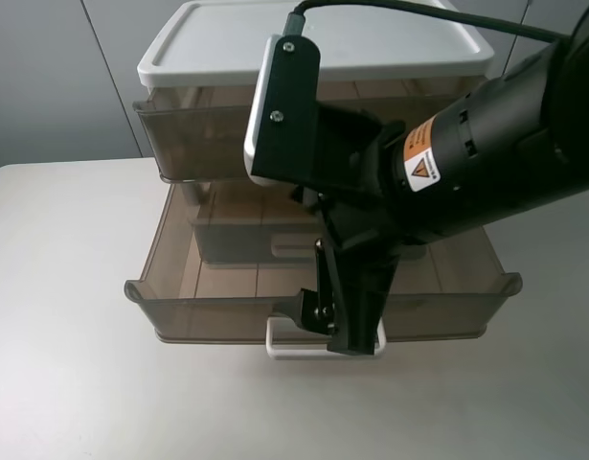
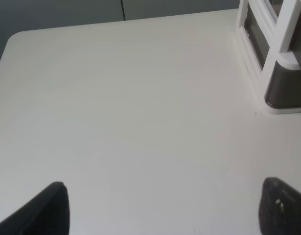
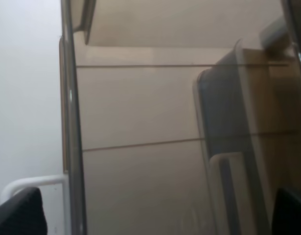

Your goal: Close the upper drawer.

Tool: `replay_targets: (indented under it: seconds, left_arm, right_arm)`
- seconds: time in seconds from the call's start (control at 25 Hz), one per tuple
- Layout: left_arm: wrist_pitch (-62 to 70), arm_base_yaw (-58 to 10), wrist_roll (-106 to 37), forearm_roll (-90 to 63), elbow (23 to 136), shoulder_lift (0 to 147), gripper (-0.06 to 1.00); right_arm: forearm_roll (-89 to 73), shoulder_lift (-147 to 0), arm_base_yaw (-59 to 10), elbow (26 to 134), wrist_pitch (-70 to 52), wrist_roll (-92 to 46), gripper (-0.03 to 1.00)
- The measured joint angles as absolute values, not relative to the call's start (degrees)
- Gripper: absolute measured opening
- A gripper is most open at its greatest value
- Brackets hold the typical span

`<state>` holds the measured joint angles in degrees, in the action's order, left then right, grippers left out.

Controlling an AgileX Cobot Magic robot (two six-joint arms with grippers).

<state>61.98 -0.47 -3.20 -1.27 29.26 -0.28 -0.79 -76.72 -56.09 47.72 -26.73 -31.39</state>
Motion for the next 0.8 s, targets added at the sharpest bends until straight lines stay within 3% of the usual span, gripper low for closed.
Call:
replay_targets:
  seconds: [0.8]
  left_arm:
    - [62.0,-0.5,-3.2,-1.3,29.3,-0.3,0.74]
  right_arm:
    - [-0.5,-82.2,-52.0,50.7,-20.6,-34.1,0.7]
